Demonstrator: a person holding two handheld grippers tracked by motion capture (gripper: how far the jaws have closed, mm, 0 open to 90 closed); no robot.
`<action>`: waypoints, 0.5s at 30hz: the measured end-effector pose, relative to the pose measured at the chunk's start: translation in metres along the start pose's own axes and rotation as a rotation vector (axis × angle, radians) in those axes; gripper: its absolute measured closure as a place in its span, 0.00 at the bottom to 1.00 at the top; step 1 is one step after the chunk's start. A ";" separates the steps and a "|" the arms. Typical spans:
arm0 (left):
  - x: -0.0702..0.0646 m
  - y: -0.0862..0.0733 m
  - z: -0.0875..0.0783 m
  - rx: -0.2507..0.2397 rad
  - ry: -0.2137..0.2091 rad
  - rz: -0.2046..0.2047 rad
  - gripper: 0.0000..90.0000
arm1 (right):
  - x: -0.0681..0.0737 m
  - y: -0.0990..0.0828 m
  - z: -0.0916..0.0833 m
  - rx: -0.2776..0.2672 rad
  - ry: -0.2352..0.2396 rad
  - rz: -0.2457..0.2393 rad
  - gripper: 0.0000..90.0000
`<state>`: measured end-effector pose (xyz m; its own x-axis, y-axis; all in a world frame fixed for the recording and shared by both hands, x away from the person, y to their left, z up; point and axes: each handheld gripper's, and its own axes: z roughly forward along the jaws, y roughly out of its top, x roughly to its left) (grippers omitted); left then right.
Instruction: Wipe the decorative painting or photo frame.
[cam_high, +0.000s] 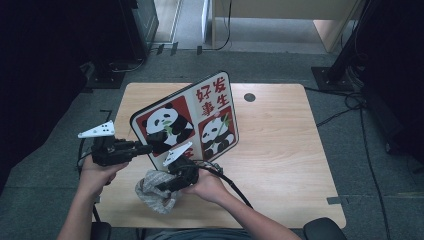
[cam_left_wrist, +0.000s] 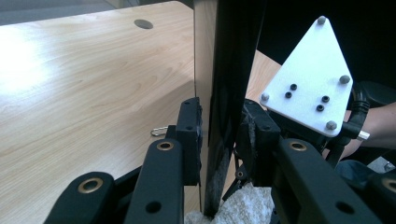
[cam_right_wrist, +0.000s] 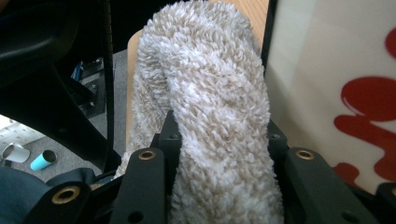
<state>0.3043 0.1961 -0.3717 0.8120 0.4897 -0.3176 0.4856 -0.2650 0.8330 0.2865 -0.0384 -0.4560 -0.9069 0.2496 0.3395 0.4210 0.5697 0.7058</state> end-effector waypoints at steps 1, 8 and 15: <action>0.000 0.000 0.001 0.003 0.000 -0.001 0.80 | 0.000 -0.001 0.001 -0.002 0.002 -0.002 0.71; 0.000 0.000 0.004 0.016 -0.001 -0.005 0.84 | -0.002 -0.006 0.001 -0.001 0.006 -0.004 0.72; 0.001 -0.002 0.007 0.003 -0.005 -0.003 0.87 | -0.005 -0.012 0.000 0.004 0.006 0.001 0.72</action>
<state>0.3066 0.1916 -0.3765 0.8122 0.4865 -0.3220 0.4888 -0.2659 0.8309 0.2858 -0.0470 -0.4662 -0.9062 0.2456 0.3444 0.4222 0.5728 0.7026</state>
